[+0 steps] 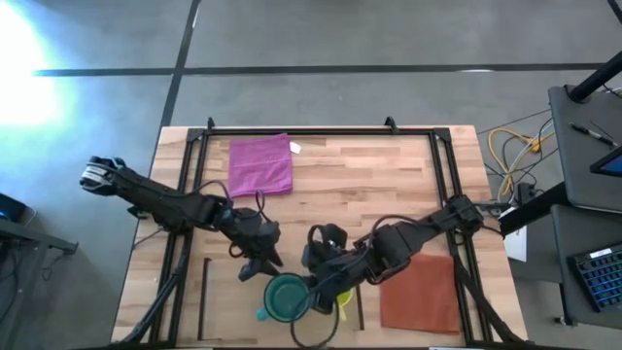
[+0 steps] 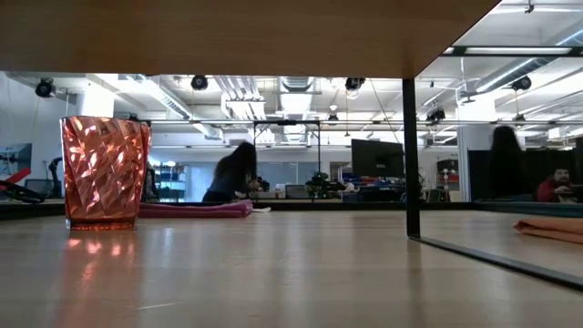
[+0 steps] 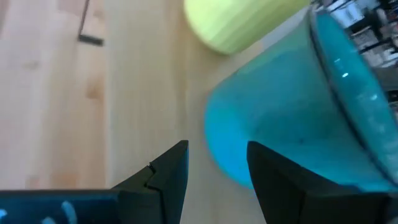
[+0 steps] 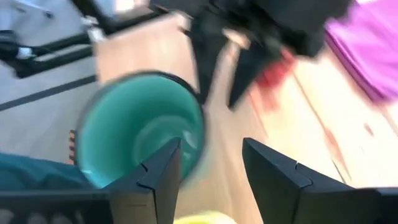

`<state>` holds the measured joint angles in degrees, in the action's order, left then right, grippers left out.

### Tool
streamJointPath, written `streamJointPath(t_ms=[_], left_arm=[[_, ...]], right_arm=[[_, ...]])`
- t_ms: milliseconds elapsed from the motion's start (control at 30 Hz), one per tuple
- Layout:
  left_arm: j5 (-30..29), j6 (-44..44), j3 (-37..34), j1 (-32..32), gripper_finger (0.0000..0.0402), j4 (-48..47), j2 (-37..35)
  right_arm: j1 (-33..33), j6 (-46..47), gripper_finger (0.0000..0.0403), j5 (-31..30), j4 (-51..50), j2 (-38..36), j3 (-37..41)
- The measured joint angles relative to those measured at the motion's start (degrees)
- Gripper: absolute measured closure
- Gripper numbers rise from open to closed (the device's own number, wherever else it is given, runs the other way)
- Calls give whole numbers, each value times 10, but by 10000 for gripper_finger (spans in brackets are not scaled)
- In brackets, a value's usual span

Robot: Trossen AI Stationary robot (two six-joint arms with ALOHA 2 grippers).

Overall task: Stack small to large cups/mugs on shelf
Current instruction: Put the blue mug on the shelf

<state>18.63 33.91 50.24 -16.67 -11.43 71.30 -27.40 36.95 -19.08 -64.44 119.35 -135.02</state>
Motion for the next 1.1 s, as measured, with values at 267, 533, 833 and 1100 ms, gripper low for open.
streamJointPath(t_ms=[267, 533, 833, 1100], left_arm=[[-51, 4, -3, -5, 251, -99, -70], [-114, 62, -15, -66, 251, -106, -128], [-162, 123, -30, -136, 251, -74, -124], [-167, 164, -49, -157, 251, -3, -88]], right_arm=[[0, 108, 270, 33, -81, 1, 0], [7, 115, 313, 70, -85, 1, 0], [36, 91, 313, 113, -83, 4, 1], [67, 67, 302, 153, -82, 6, 2]])
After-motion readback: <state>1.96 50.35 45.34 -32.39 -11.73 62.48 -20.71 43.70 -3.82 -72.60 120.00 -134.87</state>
